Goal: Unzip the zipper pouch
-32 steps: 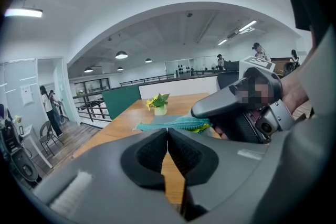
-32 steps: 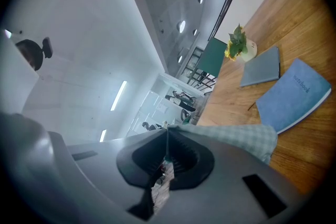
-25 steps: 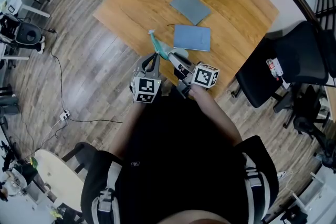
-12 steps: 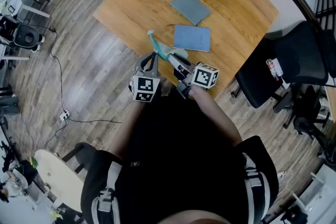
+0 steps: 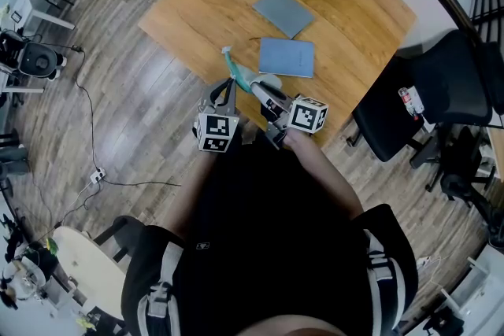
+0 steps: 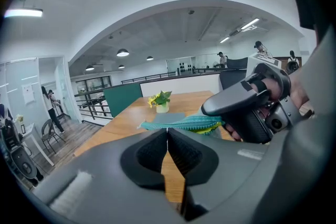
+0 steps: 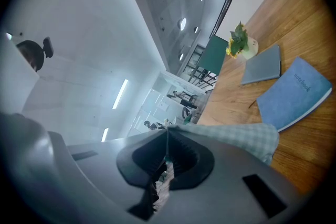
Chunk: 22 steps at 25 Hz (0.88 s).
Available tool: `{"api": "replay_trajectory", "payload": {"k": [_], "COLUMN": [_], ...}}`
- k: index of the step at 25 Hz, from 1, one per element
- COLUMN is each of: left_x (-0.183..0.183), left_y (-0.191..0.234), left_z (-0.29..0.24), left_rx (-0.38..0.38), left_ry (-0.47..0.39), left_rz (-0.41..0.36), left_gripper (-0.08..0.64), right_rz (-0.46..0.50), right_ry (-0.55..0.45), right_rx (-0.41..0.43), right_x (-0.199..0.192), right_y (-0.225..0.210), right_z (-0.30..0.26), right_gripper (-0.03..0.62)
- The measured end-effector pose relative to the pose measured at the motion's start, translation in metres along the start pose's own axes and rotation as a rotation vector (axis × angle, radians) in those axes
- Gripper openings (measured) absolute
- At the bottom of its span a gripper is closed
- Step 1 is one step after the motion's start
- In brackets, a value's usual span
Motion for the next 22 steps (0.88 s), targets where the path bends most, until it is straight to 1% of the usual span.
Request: {"api": "replay_trajectory", "payload": {"k": [2, 6, 14, 22], "left_x": [-0.001, -0.005, -0.003, -0.008], "left_y": [0.0, 0.002, 0.007, 0.01], "left_z": [0.0, 0.0, -0.003, -0.004], "left_rx": [0.004, 0.003, -0.002, -0.004], "left_ry": [-0.005, 0.017, 0.002, 0.033], "left_rz": [-0.003, 0.014, -0.012, 0.001], "left_gripper": [0.008, 0.008, 0.009, 0.009], "right_rz": [-0.001, -0.002, -0.001, 0.0], "right_ry": [0.004, 0.007, 0.018, 0.027], "right_rx": [0.004, 0.004, 0.006, 0.002], "right_x": [-0.001, -0.001, -0.002, -0.003], "right_y": [0.001, 0.0, 0.0, -0.001], "right_z": [0.001, 0.003, 0.003, 0.006], "right_gripper": [0.011, 0.011, 0.011, 0.011]}}
Point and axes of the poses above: the fingertips, and each gripper's own axes: z backward along the fingers, y to its left, x out of its top, the point moved 8 cm from there along z, backward along the fingers, and after that the axes turned 13 degrees about -y, right-handed, at the moved point
